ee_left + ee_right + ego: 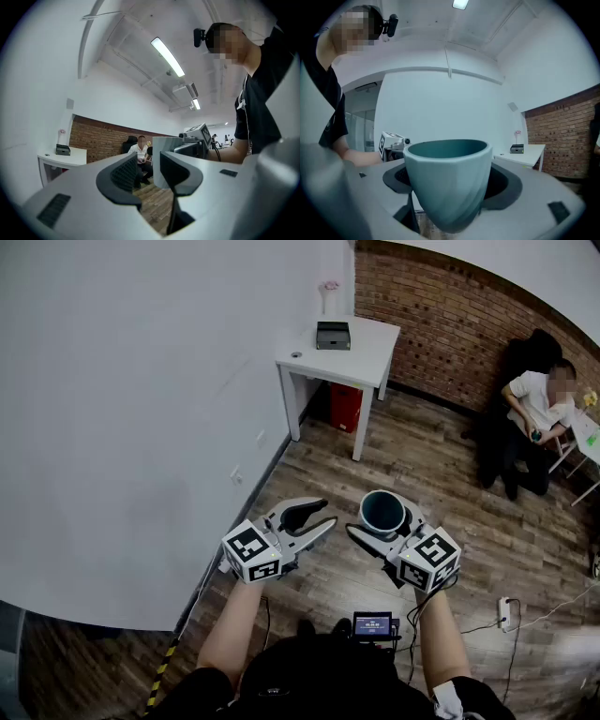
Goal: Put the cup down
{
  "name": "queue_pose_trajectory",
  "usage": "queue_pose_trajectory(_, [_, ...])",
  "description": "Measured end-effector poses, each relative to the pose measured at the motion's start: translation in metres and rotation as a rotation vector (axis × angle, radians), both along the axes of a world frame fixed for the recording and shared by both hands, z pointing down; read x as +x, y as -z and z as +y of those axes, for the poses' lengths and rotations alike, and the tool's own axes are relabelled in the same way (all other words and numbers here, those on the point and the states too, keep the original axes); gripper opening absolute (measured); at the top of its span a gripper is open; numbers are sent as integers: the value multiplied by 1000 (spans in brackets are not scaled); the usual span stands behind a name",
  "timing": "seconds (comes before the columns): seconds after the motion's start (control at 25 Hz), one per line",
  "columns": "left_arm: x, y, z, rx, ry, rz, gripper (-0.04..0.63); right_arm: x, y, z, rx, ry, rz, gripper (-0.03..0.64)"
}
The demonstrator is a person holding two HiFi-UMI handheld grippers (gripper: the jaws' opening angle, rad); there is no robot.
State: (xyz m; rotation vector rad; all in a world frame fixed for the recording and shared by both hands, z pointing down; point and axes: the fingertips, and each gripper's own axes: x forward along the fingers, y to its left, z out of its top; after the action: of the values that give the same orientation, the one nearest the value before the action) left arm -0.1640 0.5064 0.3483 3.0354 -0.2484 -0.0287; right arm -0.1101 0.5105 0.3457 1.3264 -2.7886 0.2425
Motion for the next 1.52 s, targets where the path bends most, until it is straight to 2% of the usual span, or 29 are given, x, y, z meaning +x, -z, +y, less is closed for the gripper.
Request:
queue_pose_trajectory(0.76, [8,-6,-2,-9,-1,-11,142,1,-4,0,0,18,-1,403])
queue_pose_trajectory(1.52, [66,-20,-11,-11,50,-23,142,63,-20,-8,-24,47,1,403])
